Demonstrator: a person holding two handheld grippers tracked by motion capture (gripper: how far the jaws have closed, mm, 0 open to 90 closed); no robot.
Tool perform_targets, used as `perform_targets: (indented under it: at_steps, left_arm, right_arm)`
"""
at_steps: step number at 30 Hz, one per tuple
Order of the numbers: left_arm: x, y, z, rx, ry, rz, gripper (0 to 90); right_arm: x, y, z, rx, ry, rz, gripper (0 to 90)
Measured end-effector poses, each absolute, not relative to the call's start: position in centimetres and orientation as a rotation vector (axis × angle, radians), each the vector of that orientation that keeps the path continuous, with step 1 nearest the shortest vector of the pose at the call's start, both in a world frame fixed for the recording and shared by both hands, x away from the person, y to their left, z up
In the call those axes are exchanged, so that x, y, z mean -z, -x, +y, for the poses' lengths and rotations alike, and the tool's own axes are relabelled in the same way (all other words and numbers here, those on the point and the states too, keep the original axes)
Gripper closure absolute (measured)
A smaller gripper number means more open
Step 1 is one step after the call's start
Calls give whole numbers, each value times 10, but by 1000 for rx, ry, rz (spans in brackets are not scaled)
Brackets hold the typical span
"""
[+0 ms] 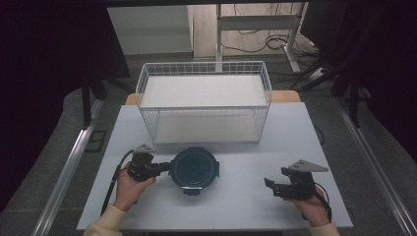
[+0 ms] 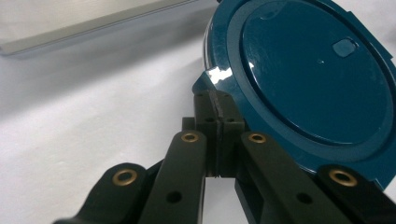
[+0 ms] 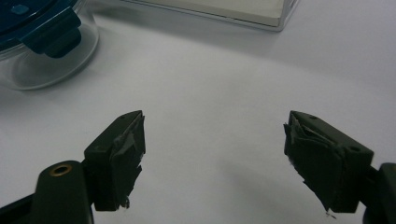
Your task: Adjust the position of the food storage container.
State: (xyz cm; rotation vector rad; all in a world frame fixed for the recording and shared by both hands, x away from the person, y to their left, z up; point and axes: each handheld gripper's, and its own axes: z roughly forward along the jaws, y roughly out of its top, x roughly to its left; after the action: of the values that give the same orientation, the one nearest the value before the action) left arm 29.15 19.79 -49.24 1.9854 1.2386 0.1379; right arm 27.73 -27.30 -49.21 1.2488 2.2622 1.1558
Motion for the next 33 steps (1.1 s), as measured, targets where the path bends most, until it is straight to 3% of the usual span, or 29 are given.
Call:
perform_targets:
  at_steps: [33]
  left_arm:
    - [488,-284,170,-95,-2005,1178,900]
  right_arm:
    - [492,-277,-272,-1154,-1245,2259,200]
